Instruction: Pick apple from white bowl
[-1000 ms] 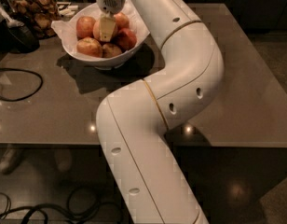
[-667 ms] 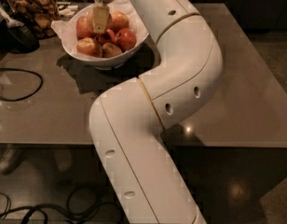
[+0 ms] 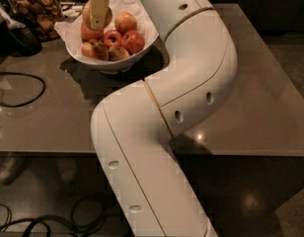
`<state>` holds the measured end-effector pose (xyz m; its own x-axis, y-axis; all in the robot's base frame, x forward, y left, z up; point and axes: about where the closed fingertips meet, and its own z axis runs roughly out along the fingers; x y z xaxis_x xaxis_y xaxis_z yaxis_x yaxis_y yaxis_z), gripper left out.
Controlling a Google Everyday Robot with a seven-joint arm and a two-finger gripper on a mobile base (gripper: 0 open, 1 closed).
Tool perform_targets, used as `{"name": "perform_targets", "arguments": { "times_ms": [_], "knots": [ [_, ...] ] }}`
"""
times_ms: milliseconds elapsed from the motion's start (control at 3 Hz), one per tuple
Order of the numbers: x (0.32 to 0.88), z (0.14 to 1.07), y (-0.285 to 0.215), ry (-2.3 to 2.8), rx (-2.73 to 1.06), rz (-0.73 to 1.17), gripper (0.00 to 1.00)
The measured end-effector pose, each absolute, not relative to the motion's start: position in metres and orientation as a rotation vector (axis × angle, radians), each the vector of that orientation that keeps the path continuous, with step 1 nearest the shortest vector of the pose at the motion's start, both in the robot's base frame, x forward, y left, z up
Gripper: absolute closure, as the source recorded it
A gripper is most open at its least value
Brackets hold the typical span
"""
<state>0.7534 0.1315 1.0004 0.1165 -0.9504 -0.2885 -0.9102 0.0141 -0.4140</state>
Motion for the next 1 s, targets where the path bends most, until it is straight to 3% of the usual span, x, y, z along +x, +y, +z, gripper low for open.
{"name": "perform_targets", "arguments": {
  "times_ms": [1000],
  "knots": [
    [0.713,1.041,0.130,1.685,-1.863,0.110,1.00]
  ]
}}
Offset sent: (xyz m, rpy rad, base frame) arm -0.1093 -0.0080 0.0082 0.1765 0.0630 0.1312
